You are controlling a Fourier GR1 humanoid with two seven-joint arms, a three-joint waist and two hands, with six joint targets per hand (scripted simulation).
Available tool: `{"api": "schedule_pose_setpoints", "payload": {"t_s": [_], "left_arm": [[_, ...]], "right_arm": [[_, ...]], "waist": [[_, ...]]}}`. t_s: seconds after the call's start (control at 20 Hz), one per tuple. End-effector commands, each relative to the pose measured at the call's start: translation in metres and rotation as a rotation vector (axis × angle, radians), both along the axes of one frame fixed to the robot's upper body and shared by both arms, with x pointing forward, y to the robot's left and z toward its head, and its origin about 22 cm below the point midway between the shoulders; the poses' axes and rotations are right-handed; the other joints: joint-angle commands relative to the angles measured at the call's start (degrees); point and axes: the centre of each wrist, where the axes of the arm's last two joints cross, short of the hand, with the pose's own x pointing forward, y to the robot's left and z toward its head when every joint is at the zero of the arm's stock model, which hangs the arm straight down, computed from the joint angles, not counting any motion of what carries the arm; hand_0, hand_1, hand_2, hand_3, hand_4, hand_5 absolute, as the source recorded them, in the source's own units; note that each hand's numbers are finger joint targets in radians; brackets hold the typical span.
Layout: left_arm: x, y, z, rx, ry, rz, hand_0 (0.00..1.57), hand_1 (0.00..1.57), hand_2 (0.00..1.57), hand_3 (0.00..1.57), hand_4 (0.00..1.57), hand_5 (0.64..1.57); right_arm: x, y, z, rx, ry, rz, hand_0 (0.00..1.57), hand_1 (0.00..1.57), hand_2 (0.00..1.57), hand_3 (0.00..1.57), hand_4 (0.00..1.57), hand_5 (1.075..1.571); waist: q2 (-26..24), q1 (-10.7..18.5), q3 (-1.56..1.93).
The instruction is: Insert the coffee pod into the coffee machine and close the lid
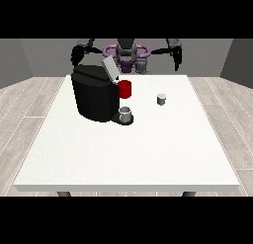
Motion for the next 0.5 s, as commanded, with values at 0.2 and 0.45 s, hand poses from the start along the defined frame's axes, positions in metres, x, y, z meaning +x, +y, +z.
{"api": "schedule_pose_setpoints", "payload": {"t_s": [0.2,0.45], "left_arm": [[0.044,0.031,0.014,0.059,0.117,0.026,0.0,0.0,0.0,0.0,0.0,1.571],[0.046,0.068,-0.004,0.087,0.123,0.055,0.0,0.0,0.0,0.0,0.0,1.571]], "right_arm": [[0.008,0.024,0.018,0.03,-0.065,0.015,0.0,0.0,0.0,0.0,0.16,1.571],[0.006,0.019,0.026,0.034,-0.133,0.059,0.0,0.0,0.0,0.0,0.19,1.571]], "waist": [[3.3,-3.45,-0.04],[7.62,-5.33,-0.06]]}}
